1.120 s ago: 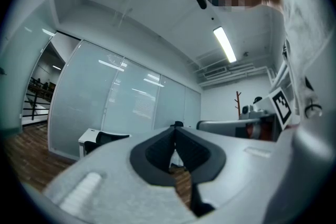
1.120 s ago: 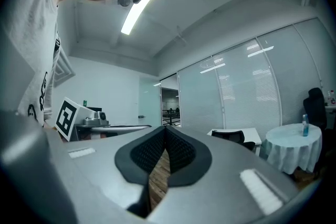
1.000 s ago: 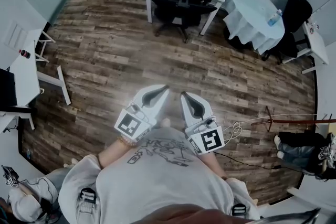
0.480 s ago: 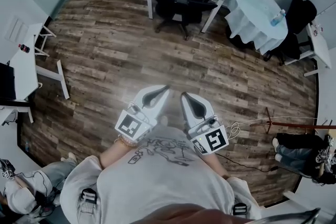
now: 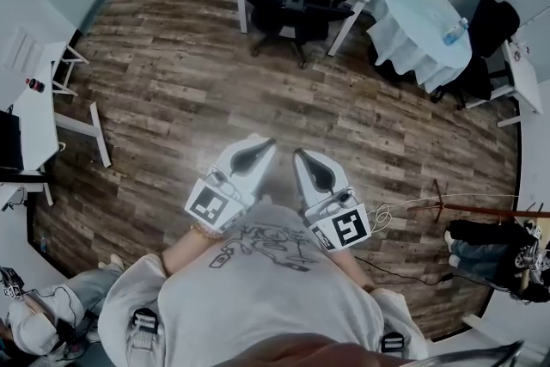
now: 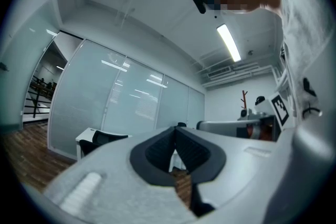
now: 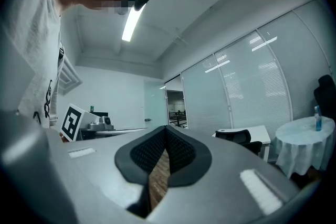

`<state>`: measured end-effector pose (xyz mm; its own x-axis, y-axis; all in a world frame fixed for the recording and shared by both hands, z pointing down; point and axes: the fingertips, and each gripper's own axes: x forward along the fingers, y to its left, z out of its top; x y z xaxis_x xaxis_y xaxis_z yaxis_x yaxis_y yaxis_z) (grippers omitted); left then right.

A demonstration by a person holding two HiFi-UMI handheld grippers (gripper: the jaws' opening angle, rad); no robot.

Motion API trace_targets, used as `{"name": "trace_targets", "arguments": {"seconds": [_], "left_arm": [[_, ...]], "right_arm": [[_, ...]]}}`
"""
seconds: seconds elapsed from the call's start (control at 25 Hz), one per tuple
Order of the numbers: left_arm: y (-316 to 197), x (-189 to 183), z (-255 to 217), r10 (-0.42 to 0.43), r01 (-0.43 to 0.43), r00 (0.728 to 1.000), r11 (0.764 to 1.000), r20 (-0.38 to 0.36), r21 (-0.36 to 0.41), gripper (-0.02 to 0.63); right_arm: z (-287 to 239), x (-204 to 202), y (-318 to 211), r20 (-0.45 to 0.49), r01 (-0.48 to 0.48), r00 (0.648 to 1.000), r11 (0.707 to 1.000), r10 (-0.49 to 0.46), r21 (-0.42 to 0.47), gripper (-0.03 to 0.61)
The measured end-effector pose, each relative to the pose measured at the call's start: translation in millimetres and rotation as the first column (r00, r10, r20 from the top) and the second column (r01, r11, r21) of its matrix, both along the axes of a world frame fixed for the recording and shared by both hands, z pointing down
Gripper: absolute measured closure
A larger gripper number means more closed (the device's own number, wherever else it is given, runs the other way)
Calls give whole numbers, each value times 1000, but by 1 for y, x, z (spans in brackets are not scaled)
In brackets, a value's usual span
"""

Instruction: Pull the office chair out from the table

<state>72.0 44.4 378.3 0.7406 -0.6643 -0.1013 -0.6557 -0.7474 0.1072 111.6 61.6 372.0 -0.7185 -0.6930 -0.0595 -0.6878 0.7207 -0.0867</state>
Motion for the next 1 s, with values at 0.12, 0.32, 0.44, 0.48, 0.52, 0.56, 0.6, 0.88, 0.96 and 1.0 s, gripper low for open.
{"name": "trace_targets", "arguments": {"seconds": [0.12, 0.32, 0.44, 0.48, 0.52, 0.56, 0.6, 0.88, 0.96, 1.0], "left_arm": [[-20, 3, 1, 6, -6, 1000, 1000, -1, 0, 612], [-64, 5, 1, 4, -4, 1000, 1000, 21, 4, 612], [-94, 3, -1, 1, -1, 1000, 1000, 31, 1, 612], [-105, 2, -1, 2, -2, 999, 1000, 32, -3, 612], [-116, 1, -1, 6, -5, 999, 1000, 34, -6, 612], [-128, 1, 1, 10, -10, 999, 1000, 34, -8, 612], [-140, 1, 2, 15, -15, 999, 1000, 34, -10, 612], [-245, -4, 2, 45, -45, 998, 999, 47, -2, 612], [-278, -6, 5, 54, -54, 996, 999, 64, -6, 611], [-295, -7, 6, 59, -59, 995, 998, 75, -6, 594]], "right_arm": [[0, 2, -19, -11, -7, 1000, 1000, 7, 1, 573], [4, 8, -64, -40, -35, 999, 999, 35, -7, 573], [3, 9, -93, -45, -37, 998, 999, 36, -11, 572], [2, 8, -104, -47, -38, 998, 999, 37, -11, 572], [1, 8, -115, -49, -39, 998, 999, 38, -11, 572], [1, 7, -126, -52, -42, 998, 999, 41, -11, 572], [1, 5, -138, -56, -46, 997, 999, 45, -11, 572], [6, -4, -243, -89, -79, 993, 997, 78, -3, 572], [7, -4, -277, -98, -88, 991, 996, 87, -6, 572], [7, -5, -294, -104, -90, 991, 996, 89, -6, 572]]}}
